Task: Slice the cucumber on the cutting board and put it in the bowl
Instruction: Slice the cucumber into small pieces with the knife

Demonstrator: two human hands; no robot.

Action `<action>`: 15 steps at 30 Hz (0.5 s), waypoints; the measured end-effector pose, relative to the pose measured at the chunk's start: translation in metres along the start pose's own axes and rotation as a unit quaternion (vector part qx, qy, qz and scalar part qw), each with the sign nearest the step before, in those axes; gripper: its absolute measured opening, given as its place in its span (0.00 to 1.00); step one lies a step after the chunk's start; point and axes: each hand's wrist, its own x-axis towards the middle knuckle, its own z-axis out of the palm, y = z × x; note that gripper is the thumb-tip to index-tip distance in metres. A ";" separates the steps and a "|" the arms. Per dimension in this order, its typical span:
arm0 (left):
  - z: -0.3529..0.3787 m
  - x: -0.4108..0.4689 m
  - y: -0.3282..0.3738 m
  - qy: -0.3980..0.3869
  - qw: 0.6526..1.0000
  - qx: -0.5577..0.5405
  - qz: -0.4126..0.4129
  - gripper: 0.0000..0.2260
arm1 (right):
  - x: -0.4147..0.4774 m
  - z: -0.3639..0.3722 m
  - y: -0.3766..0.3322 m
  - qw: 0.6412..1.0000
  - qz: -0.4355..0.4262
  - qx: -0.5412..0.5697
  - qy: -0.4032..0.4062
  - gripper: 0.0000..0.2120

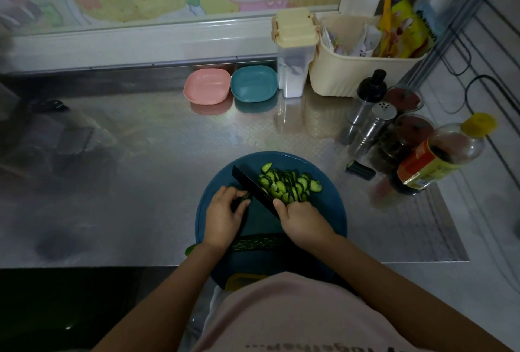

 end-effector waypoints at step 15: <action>0.000 -0.001 -0.003 0.008 1.000 0.000 0.007 0.04 | -0.007 -0.004 -0.006 0.999 -0.013 0.042 -0.012 0.29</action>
